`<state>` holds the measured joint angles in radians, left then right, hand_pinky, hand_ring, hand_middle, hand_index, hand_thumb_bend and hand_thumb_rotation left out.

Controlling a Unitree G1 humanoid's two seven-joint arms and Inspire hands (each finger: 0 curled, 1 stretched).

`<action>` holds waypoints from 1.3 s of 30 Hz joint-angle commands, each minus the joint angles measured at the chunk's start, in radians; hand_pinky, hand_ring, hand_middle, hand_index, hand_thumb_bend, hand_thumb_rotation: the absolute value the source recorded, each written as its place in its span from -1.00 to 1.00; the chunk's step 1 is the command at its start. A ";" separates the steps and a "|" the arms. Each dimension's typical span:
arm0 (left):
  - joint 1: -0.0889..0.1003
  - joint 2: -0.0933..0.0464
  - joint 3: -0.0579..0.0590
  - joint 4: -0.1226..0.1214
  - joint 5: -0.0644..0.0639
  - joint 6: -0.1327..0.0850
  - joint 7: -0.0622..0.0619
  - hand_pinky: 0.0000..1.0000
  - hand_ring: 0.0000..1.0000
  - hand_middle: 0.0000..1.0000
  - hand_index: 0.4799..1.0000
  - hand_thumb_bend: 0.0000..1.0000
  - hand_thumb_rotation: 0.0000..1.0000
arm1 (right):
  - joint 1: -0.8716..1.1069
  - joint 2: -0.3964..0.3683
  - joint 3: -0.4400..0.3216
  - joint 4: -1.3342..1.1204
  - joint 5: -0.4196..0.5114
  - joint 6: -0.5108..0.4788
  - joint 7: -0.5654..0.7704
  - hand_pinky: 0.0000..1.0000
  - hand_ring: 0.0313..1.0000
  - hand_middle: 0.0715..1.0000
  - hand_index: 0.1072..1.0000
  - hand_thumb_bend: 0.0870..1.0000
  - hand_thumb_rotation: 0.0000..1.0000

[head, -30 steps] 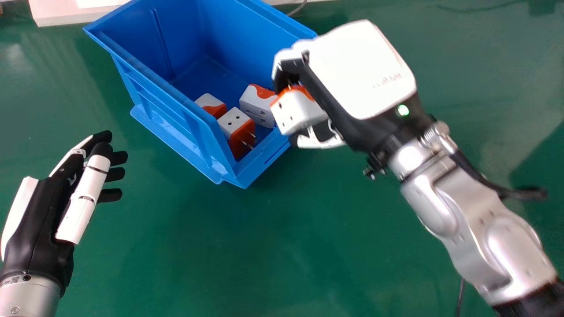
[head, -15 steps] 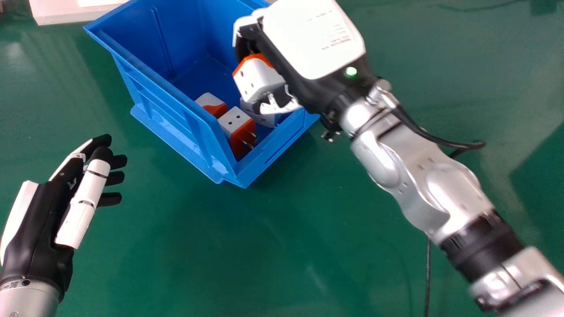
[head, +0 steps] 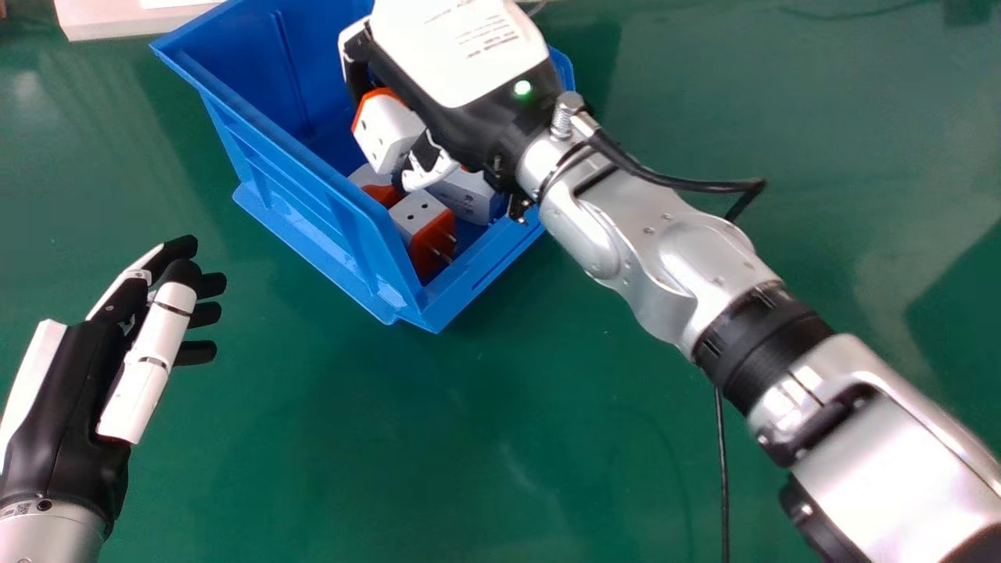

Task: Pick all objects and put in blue box

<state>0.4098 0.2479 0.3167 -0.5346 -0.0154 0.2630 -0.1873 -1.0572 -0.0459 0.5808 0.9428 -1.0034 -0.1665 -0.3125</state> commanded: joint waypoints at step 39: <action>0.005 0.002 0.004 -0.025 -0.012 -0.015 -0.001 0.43 0.59 0.63 0.53 -0.09 0.80 | -0.134 0.023 0.133 0.247 0.070 0.084 -0.034 0.92 0.95 0.95 0.93 0.12 -0.12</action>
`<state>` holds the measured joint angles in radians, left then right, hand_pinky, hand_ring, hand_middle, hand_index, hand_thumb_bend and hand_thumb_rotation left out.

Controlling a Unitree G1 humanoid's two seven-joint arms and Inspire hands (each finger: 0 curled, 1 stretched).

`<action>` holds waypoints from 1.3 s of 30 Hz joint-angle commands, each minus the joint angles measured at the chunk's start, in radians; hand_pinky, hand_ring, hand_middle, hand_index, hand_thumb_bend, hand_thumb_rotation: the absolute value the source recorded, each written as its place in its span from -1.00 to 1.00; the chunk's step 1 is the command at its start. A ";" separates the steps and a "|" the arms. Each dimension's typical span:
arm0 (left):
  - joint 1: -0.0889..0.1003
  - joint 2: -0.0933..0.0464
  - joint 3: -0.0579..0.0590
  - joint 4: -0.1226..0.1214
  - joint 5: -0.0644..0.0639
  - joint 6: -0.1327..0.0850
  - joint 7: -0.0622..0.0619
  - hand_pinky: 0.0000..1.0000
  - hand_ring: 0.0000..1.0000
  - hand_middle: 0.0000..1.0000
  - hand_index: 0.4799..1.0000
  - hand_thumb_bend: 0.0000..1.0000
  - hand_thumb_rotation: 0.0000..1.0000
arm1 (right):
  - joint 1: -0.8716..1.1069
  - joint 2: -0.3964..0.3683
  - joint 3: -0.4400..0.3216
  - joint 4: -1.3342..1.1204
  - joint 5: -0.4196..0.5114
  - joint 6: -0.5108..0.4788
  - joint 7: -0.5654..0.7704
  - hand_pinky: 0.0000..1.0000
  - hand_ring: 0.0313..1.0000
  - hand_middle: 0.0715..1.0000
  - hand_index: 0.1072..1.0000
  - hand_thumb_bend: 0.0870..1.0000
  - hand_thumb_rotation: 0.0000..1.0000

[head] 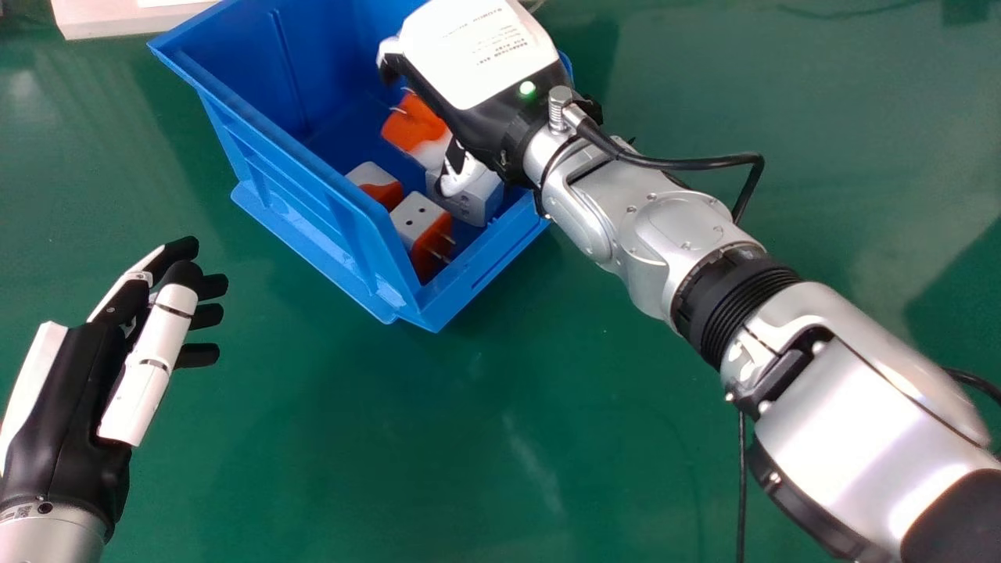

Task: Pick all objects and put in blue box

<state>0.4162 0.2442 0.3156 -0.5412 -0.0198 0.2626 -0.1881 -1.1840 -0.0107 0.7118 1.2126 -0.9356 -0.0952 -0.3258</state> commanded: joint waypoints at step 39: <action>-0.107 0.093 0.044 0.126 0.000 -0.019 -0.015 0.42 0.59 0.61 0.52 -0.13 0.77 | 0.762 -0.255 -0.227 -1.220 -0.057 0.128 -0.187 1.00 1.00 1.00 1.00 -0.34 -0.52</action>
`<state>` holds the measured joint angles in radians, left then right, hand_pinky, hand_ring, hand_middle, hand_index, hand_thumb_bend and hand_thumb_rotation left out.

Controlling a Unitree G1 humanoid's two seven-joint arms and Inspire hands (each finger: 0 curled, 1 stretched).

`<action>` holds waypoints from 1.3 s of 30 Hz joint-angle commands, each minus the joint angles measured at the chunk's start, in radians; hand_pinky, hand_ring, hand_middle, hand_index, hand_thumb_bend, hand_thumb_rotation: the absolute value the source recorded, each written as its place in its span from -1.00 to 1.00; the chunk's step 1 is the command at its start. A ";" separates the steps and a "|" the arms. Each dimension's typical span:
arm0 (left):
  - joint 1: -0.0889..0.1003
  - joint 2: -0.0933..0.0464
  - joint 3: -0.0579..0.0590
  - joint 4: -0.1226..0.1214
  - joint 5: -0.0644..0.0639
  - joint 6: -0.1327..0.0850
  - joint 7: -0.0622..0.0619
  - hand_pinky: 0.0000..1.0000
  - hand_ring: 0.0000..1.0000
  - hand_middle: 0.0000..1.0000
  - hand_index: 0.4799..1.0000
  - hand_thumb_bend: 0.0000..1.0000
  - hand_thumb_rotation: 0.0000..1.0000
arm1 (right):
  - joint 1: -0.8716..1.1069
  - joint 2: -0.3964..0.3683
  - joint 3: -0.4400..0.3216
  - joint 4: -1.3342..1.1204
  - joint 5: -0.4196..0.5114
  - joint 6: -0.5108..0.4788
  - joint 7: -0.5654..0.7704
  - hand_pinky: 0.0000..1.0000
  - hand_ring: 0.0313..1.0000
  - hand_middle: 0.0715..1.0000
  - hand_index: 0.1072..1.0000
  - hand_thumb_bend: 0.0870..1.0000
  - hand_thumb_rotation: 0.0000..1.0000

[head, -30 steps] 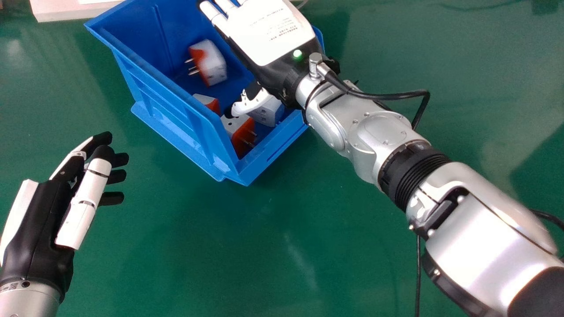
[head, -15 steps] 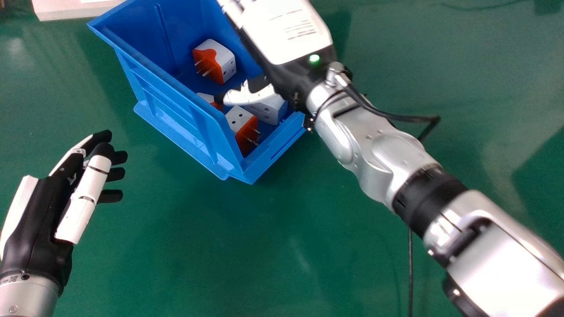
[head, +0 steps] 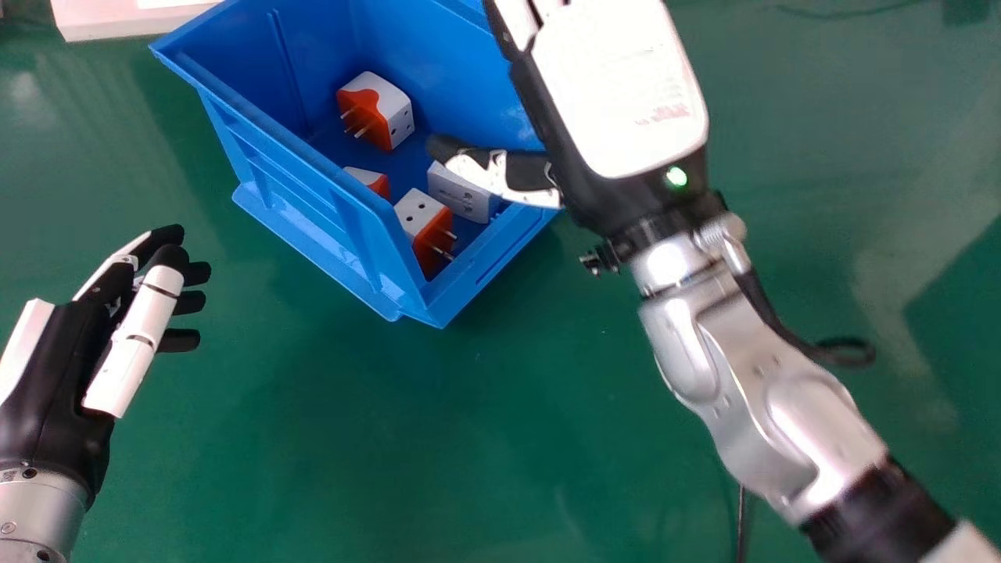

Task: Pick all objects and put in blue box

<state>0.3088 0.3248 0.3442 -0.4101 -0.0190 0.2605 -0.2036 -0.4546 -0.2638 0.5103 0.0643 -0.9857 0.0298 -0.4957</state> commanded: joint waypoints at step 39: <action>-0.036 -0.046 0.075 0.101 -0.224 -0.125 -0.066 0.49 0.67 0.69 0.58 -0.28 0.75 | 0.993 0.174 -0.364 -0.597 0.933 -0.006 0.372 0.93 1.00 1.00 1.00 -0.28 0.92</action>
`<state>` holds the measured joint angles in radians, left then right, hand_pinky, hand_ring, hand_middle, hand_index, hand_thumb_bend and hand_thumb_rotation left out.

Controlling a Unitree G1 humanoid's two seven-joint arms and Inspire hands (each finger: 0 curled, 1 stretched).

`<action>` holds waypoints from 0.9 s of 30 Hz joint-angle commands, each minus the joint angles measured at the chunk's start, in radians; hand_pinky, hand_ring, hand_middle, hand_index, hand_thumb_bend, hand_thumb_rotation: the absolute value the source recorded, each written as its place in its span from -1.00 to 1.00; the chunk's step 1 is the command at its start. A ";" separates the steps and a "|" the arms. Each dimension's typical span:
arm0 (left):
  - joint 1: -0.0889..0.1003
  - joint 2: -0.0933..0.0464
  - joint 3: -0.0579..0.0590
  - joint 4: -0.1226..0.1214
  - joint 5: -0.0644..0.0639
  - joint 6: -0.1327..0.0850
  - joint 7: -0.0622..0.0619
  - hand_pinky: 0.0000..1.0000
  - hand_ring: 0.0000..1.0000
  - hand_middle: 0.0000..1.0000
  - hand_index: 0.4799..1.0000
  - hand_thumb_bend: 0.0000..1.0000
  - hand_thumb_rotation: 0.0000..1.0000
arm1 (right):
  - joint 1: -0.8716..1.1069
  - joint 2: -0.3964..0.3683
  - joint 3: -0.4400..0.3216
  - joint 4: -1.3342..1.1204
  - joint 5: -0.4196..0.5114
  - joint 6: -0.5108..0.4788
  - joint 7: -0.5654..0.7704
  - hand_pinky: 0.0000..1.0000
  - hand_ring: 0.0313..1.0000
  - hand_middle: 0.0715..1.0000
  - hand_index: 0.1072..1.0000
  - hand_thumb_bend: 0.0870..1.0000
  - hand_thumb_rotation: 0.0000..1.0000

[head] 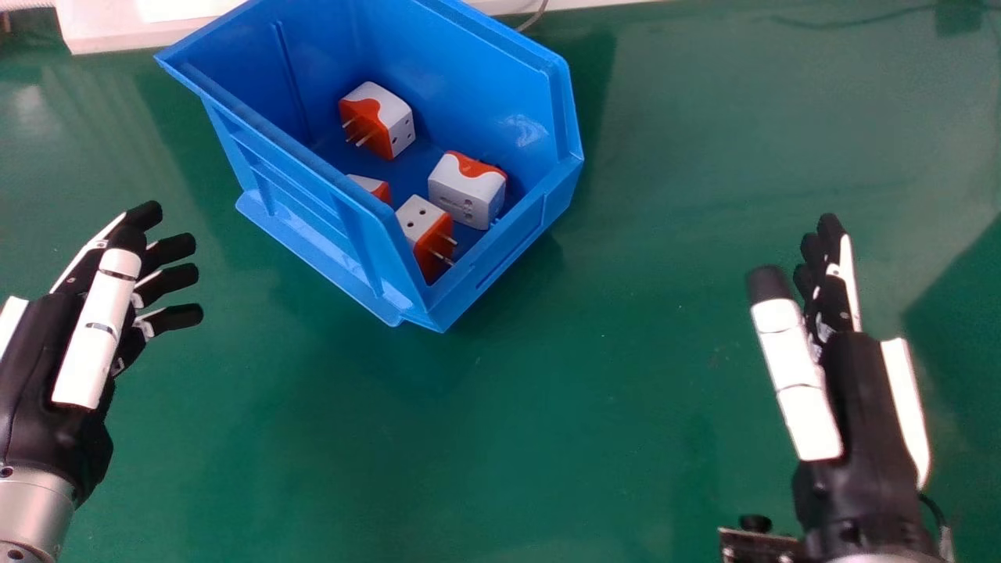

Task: Pick all objects and put in blue box

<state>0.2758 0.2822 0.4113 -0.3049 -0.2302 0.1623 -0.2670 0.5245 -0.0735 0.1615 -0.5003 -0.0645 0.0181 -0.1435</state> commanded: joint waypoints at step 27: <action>0.030 0.051 0.043 0.019 0.015 -0.019 0.014 0.45 0.65 0.68 0.60 -0.35 0.70 | 0.077 0.007 -0.048 -0.009 -0.038 -0.082 0.089 0.89 1.00 1.00 1.00 -0.18 1.00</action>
<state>0.2983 0.3215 0.4442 -0.2607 -0.2161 0.1639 -0.2560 0.5937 -0.0687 0.1208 -0.4887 -0.0951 -0.0381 -0.0530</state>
